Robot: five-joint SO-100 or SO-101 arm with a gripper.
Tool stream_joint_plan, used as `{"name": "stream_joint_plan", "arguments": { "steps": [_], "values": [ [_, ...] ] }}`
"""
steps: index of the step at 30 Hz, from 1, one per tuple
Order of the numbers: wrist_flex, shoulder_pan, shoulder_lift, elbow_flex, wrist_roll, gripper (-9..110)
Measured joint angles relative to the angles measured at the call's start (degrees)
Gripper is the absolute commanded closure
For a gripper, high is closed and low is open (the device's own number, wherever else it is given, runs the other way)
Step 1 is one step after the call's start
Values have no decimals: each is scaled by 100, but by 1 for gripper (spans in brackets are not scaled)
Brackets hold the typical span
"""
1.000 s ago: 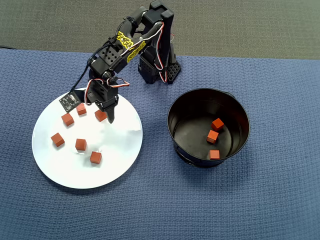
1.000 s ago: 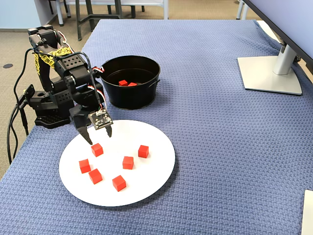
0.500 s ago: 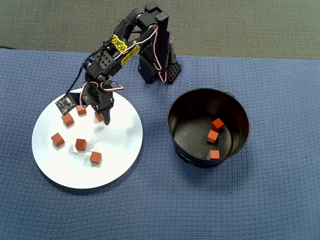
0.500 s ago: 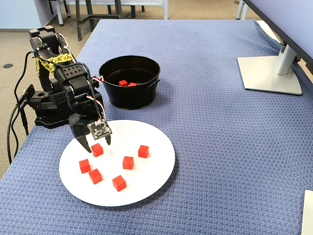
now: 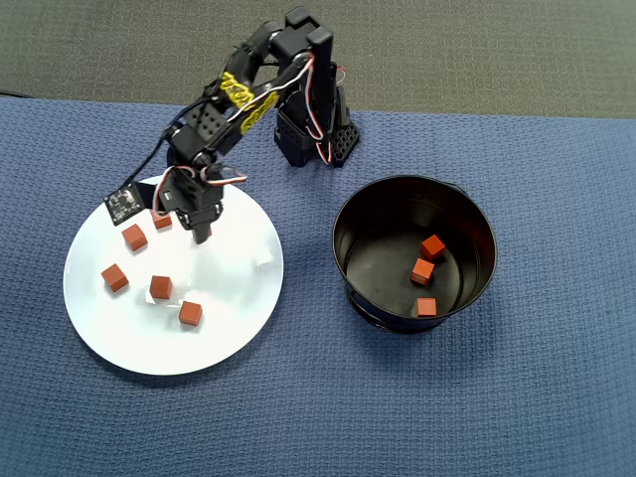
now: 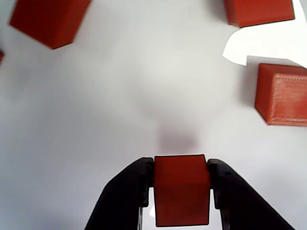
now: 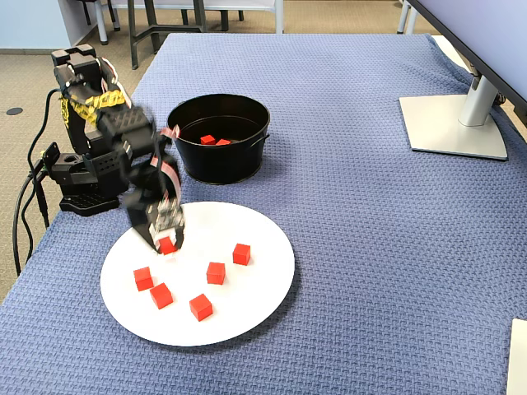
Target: Pick up the red cubes from the white plate and place them in the black recipient
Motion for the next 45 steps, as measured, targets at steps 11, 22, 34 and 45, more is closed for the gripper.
{"name": "stream_joint_plan", "arguments": {
  "steps": [11, 22, 34, 45],
  "values": [
    [2769, -2338, 2101, -1714, 3015, 102],
    [3234, -5555, 2531, -1811, 5036, 50],
    [1898, -2171, 2153, -826, 2672, 87],
    [562, 562, 1494, 325, -1213, 78]
  ]
}}
